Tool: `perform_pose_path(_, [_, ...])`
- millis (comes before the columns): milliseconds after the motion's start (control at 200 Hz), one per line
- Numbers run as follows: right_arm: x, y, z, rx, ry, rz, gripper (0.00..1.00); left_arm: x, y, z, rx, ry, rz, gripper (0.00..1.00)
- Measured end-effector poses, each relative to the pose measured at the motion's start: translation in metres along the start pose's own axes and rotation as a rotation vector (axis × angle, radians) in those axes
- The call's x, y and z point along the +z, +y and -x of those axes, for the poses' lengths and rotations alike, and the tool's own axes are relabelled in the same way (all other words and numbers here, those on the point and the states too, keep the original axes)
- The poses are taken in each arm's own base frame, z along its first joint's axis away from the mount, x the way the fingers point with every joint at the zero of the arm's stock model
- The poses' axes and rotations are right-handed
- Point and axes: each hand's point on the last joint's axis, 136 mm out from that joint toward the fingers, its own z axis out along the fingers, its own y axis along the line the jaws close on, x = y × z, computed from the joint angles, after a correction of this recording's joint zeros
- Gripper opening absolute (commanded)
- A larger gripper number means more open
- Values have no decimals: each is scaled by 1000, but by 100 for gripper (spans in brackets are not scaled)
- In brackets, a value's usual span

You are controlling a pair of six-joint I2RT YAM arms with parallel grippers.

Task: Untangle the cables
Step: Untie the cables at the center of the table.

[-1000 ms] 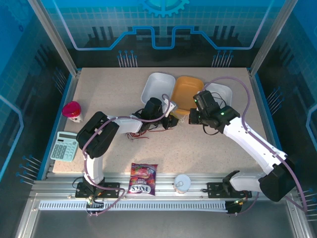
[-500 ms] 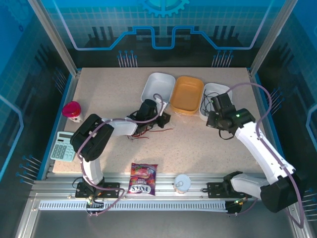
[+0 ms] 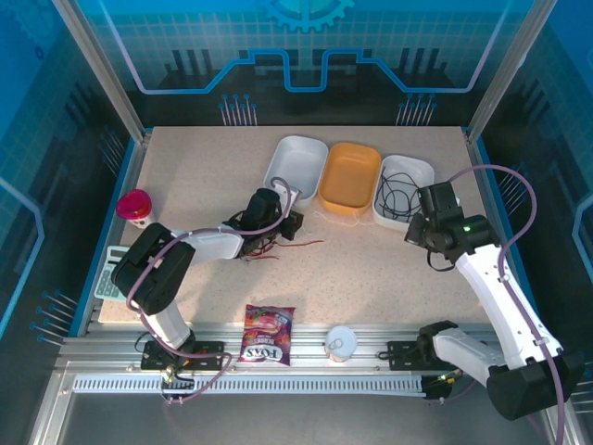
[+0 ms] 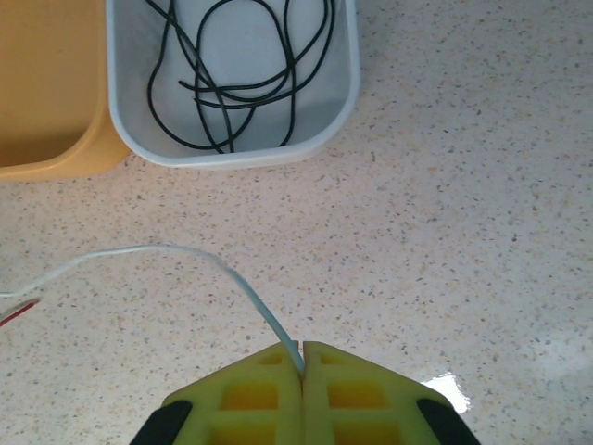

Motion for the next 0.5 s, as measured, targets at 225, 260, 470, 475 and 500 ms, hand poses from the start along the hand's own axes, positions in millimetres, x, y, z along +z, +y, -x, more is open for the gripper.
perform_pose_path(225, [-7, 5, 0, 3, -12, 50, 1, -4, 2, -5, 11, 11, 10, 0])
perform_pose_path(260, [-8, 6, 0, 1, -12, 56, 0, -4, 2, -4, 11, 9, 11, 0])
perform_pose_path(470, [-10, -7, -1, -1, -17, -3, 2, -8, 13, -2, 14, 3, 82, 0])
perform_pose_path(475, [-10, -8, 0, -1, -19, -5, 2, -8, 14, -2, 14, 3, 85, 0])
perform_pose_path(500, [-12, -11, 0, 3, -22, -15, 2, -9, 16, -2, 14, 3, 99, 0])
